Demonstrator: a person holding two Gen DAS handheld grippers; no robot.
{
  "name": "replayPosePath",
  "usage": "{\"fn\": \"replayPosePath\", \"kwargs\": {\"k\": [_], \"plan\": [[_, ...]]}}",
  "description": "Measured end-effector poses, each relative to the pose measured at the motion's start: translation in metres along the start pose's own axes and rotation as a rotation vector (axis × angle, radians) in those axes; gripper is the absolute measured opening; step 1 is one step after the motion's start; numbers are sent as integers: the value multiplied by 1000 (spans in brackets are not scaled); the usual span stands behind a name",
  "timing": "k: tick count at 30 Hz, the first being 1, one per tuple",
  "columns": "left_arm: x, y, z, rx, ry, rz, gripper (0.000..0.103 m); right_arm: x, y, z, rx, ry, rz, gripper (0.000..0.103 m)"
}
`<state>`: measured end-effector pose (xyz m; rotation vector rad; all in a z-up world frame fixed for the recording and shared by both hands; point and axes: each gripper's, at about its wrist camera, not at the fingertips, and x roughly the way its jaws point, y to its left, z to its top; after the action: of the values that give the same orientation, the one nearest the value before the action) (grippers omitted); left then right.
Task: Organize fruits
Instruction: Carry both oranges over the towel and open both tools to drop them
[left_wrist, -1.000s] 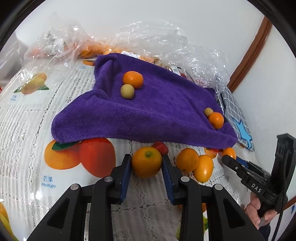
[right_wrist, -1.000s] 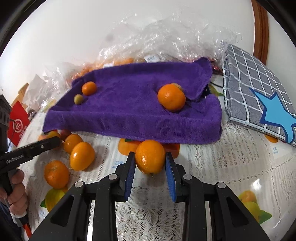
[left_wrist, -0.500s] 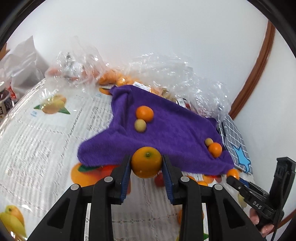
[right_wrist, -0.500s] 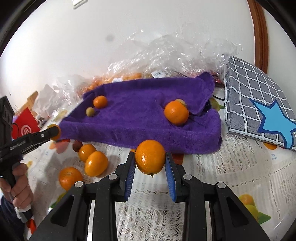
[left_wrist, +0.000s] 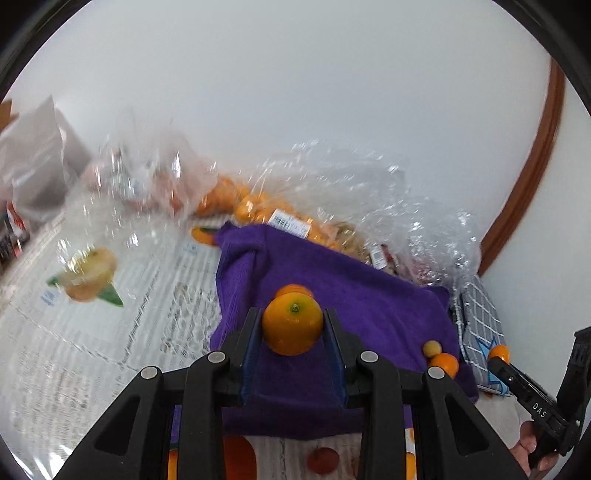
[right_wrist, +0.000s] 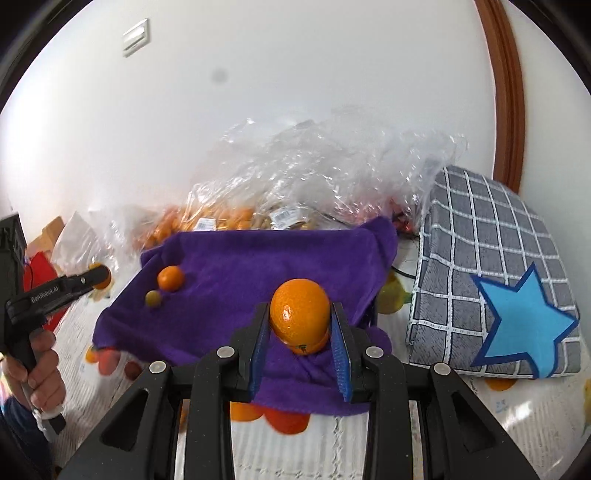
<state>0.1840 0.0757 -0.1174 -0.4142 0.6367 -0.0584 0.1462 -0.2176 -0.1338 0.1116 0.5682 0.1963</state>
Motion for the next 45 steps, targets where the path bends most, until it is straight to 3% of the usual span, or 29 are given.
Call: {"fn": "replayPosePath", "kwargs": {"k": [4,17,34,38,45], "plan": [[11,8,-11,13,30,10,31,15,-17,-13,68,35,-5,32],[19,2,-17,60,54,-7,31,37,-15,-27,35,123,-22,32],[24,1,-19,73,77,8,31,30,-10,-28,25,104,-16,34],[23,2,-19,74,76,3,32,25,-6,-28,2,79,-38,39],[19,-1,-21,94,69,-5,39,20,-2,-33,-15,53,-69,42]]}}
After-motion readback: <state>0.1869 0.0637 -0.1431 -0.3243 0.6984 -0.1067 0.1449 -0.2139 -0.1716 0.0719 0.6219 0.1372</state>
